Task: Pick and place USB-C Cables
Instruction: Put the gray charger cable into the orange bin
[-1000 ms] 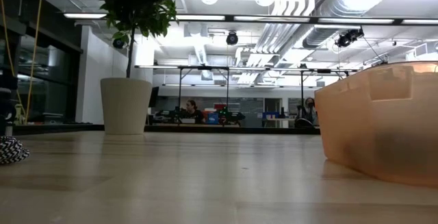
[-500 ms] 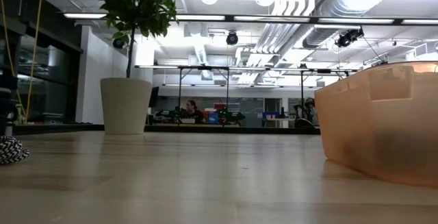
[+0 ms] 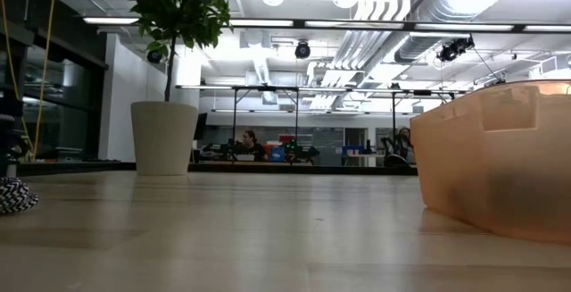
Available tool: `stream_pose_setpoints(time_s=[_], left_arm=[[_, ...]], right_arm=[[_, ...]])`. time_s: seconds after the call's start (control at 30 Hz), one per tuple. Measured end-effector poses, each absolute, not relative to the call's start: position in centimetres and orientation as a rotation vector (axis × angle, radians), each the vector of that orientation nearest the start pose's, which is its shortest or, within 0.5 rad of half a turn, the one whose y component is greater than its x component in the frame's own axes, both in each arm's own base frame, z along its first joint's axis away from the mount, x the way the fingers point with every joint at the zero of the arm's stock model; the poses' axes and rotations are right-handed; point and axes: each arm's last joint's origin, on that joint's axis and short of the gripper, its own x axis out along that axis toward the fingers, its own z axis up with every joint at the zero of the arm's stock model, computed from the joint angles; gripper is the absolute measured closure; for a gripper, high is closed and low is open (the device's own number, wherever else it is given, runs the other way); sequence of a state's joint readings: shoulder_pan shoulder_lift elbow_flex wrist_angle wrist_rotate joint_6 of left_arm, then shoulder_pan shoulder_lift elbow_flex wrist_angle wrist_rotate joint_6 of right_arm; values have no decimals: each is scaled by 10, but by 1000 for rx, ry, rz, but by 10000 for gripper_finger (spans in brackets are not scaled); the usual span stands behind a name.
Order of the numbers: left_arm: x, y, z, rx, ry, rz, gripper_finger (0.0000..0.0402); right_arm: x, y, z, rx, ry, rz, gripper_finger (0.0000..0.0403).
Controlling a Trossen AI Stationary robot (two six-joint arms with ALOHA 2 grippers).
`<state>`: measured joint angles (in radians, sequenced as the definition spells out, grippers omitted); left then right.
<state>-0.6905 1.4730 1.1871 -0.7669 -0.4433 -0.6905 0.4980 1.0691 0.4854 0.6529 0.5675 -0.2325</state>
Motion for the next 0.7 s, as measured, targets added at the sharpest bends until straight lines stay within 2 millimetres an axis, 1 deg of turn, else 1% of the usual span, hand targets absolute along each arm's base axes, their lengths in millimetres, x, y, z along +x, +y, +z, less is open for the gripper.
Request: stream_pose_setpoints(time_s=[0.13, 0.23, 0.33, 0.43, 0.7], left_arm=[[229, -186, 248, -198, 1128, 102, 185], [229, -190, 225, -211, 1242, 119, 185], [231, -191, 205, -194, 1296, 174, 185], [236, -194, 188, -171, 1331, 205, 185], [243, -199, 152, -123, 1432, 255, 185]], right_arm=[[203, 93, 256, -197, -51, -76, 185], [203, 93, 256, -197, -51, -76, 185], [203, 93, 256, -198, -50, -76, 185], [203, 93, 256, -198, -49, -76, 185], [203, 93, 256, -201, -45, -76, 185]])
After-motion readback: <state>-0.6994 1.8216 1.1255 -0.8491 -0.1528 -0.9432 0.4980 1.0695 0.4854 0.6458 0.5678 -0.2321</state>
